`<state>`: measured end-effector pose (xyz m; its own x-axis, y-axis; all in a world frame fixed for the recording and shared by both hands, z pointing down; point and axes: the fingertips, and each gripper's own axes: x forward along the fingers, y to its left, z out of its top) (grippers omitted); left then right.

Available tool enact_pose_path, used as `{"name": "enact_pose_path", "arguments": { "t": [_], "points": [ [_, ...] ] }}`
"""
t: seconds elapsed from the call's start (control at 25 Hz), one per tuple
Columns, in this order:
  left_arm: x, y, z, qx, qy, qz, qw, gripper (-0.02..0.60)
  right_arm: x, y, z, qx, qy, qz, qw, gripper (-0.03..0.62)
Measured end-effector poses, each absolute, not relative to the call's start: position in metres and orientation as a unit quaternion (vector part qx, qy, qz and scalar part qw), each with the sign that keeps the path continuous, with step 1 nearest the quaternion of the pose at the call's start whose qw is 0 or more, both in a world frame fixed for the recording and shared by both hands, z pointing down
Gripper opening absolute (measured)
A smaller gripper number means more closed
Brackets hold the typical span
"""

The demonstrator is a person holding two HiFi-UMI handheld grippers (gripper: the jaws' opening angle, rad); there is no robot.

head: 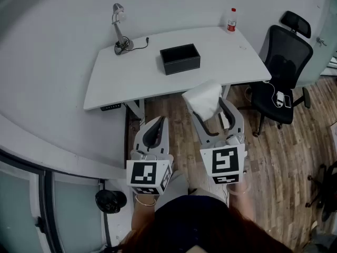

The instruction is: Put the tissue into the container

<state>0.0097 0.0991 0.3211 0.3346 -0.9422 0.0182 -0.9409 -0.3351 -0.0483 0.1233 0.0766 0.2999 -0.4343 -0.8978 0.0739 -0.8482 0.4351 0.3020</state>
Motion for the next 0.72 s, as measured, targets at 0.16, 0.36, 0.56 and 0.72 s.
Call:
{"name": "enact_pose_path", "arguments": {
  "t": [0.16, 0.36, 0.56, 0.72],
  "points": [
    [0.004, 0.086, 0.322, -0.819, 0.573, -0.022, 0.015, 0.028, 0.116, 0.063, 0.302, 0.52, -0.84, -0.107, 0.108, 0.324],
    [-0.007, 0.068, 0.322, -0.82, 0.571, -0.022, 0.014, 0.028, 0.104, 0.045, 0.304, 0.52, -0.839, -0.111, 0.116, 0.324],
    [-0.022, 0.049, 0.325, -0.822, 0.569, -0.021, 0.012, 0.028, 0.09, 0.025, 0.305, 0.524, -0.835, -0.117, 0.121, 0.324],
    [-0.032, 0.038, 0.327, -0.823, 0.567, -0.021, 0.01, 0.028, 0.082, 0.012, 0.304, 0.528, -0.832, -0.119, 0.124, 0.324]
  ]
}}
